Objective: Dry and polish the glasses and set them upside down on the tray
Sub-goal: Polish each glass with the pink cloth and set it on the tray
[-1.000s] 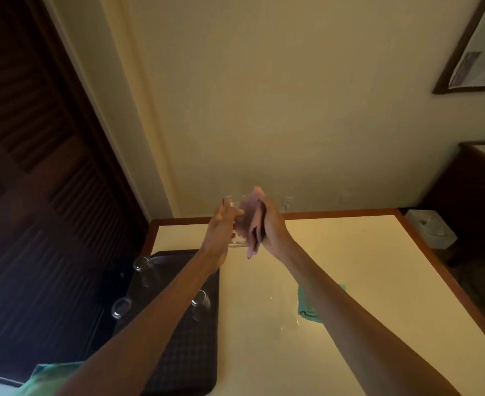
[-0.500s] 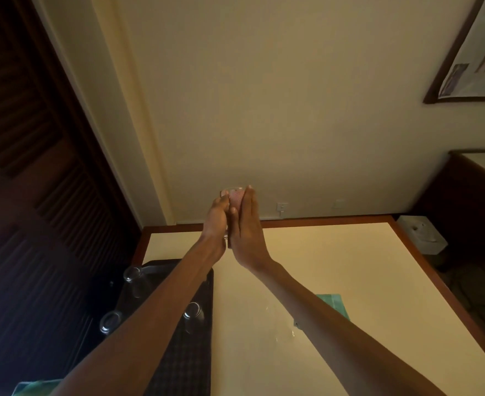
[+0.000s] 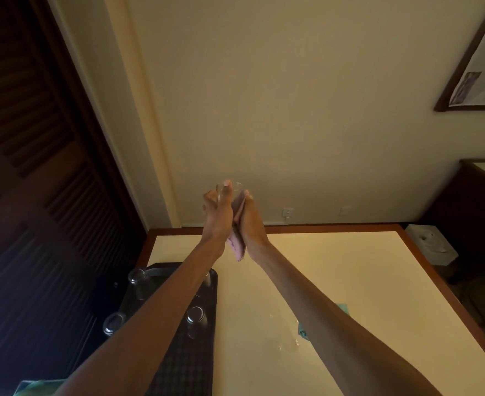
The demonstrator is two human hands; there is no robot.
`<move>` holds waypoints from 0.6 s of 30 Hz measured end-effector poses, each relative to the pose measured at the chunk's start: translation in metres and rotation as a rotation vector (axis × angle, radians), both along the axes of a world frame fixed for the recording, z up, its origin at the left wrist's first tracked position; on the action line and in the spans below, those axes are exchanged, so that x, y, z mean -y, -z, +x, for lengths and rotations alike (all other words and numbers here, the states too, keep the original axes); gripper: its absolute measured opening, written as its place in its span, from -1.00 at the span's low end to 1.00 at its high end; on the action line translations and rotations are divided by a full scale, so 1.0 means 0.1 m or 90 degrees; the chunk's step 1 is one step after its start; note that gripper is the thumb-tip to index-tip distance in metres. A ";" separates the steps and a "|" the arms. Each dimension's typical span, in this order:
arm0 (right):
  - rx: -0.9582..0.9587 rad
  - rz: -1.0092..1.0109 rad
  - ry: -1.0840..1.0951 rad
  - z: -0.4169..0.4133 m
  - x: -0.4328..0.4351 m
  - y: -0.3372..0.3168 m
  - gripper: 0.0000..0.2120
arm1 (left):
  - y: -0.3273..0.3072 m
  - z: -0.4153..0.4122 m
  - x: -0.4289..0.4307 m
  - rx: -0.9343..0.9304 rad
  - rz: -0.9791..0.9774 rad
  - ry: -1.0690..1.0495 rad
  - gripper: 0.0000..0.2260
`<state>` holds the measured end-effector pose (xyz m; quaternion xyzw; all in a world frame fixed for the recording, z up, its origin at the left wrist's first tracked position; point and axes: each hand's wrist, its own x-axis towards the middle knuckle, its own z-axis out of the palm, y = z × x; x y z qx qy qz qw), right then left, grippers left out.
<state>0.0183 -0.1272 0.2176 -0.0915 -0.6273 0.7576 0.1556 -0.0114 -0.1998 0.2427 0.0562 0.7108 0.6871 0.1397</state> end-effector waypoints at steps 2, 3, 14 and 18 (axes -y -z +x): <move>-0.025 0.083 0.039 0.02 0.10 0.08 -0.35 | 0.00 -0.05 -0.01 0.010 0.011 -0.016 -0.37; -0.034 0.127 0.055 0.02 0.14 0.13 -0.41 | 0.00 -0.07 -0.01 0.022 0.010 -0.015 -0.43; 0.001 0.064 0.068 -0.10 -0.20 -0.24 -0.35 | -0.16 0.11 -0.06 0.038 0.024 0.005 -0.32; 0.095 -0.129 0.004 -0.08 -0.16 -0.21 -0.54 | -0.17 0.04 -0.08 -0.013 -0.061 -0.057 -0.03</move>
